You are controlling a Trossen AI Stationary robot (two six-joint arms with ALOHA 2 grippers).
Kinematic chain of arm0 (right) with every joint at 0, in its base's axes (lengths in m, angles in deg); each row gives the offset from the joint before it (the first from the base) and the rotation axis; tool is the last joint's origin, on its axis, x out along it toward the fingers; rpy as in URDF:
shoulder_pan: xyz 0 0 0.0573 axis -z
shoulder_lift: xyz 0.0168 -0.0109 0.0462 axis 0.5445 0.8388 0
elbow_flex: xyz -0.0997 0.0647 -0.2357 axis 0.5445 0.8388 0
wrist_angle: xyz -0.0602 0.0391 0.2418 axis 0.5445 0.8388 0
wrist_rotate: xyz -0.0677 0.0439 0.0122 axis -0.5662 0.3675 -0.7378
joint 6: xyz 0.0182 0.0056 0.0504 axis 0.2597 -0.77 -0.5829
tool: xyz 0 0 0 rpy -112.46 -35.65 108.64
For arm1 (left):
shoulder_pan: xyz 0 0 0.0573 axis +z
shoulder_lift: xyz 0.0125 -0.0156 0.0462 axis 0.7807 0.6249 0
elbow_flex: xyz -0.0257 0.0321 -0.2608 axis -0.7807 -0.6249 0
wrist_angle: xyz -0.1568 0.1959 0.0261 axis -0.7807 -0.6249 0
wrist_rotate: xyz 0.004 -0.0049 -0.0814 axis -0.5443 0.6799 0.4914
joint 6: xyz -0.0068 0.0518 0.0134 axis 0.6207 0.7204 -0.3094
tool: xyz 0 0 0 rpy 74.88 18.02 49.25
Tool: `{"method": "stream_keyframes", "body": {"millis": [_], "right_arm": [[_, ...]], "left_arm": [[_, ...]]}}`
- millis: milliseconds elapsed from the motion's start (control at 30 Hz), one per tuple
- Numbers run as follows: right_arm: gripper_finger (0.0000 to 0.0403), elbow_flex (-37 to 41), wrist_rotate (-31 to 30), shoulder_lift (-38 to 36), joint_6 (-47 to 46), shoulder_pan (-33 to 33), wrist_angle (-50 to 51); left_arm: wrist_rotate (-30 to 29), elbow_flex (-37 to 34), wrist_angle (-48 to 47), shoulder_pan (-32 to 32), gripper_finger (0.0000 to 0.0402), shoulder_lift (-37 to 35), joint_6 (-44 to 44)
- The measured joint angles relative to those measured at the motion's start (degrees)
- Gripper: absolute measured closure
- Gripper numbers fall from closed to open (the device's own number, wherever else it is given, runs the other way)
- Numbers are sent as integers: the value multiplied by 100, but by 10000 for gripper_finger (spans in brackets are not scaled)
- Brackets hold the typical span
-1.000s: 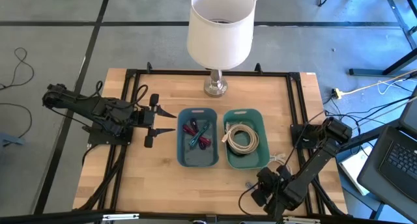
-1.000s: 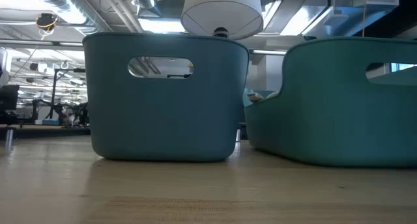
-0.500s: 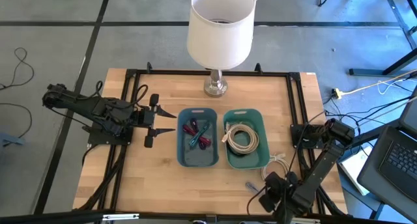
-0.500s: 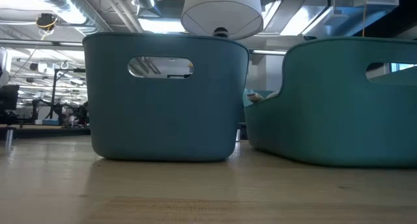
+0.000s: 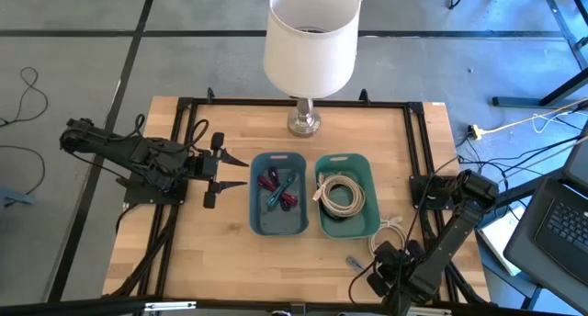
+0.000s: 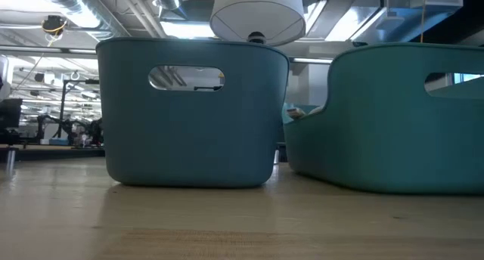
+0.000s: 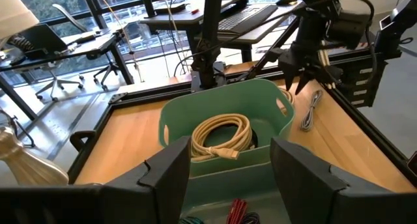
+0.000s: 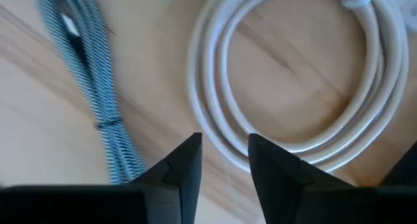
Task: Pick and place items into bin
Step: Put the white HDMI cable into the green bin
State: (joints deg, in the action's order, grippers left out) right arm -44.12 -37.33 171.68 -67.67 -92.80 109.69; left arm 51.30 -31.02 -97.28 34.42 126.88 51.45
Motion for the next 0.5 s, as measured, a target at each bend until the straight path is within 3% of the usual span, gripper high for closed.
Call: {"method": "stream_keyframes", "body": {"millis": [500], "right_arm": [[276,2,231,420,299,4,-1]], "left_arm": [[0,0,0,0,197,2,2]]}}
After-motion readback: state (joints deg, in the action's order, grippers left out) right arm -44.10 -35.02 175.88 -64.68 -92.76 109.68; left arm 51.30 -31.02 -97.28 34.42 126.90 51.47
